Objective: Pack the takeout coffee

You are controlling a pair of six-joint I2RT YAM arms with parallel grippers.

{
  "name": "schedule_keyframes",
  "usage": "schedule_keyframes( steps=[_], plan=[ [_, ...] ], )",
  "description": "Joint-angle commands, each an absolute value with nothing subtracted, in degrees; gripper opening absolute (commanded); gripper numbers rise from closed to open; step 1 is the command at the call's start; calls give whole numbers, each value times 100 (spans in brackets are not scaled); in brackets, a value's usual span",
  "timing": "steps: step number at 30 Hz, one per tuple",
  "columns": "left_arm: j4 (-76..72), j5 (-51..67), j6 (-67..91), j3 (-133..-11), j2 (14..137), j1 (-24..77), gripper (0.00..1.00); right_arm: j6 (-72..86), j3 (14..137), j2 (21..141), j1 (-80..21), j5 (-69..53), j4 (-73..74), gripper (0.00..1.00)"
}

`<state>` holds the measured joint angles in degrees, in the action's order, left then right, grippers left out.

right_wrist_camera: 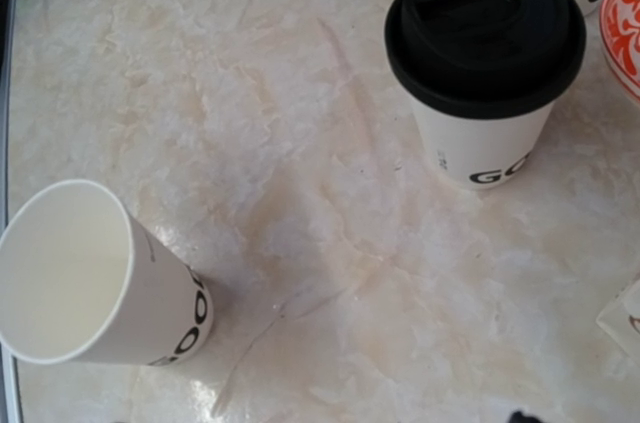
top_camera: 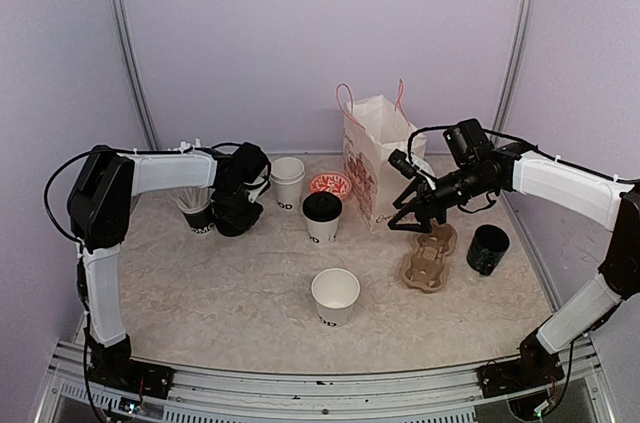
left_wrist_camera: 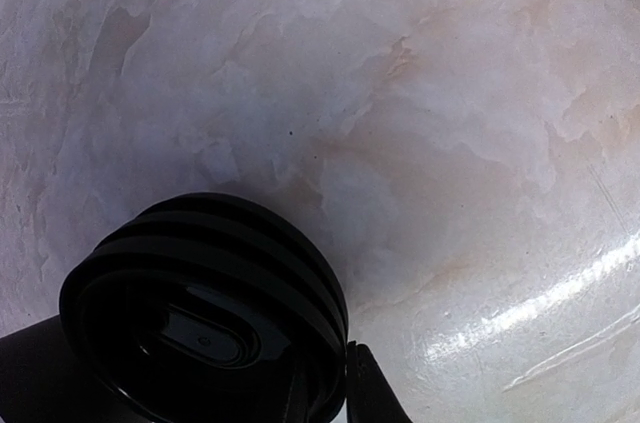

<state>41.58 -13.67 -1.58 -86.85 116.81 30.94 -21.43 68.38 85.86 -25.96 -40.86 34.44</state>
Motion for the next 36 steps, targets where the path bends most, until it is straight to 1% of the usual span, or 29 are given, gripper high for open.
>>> schedule_keyframes(
  steps=[1, 10, 19, 22, 25, 29, 32, 36],
  plan=[
    [4144, -1275, -136, -8842, 11827, 3045, 14, -2163, 6881, 8613, -2575, -4105, 3463, 79],
    [4538, -1235, -45, -9137, 11546, 3120, 6, -2153, 6919, 8632, -2575, -4130, 3491, 80],
    [5122, -968, -26, -9848, 10928, 3524, 4, -2158, 7110, 8691, -2575, -4245, 3617, 80],
    [5017, -414, 124, -10215, 10602, 3713, 4, -2184, 7399, 8716, -2575, -4329, 3786, 80],
    [4752, 418, 81, -10487, 10253, 3866, 4, -2217, 7762, 8752, -2575, -4428, 3954, 80],
    [4121, 1507, 115, -10535, 9805, 4026, 4, -2186, 8123, 8812, -2575, -4701, 4013, 80],
    [3221, 2526, 281, -10039, 9415, 4049, 4, -2063, 8386, 8849, -2575, -5005, 3873, 83],
    [1276, 3749, 1030, -8815, 8808, 3999, 4, -1503, 8746, 9015, -2575, -5525, 3431, 87]
  ],
)
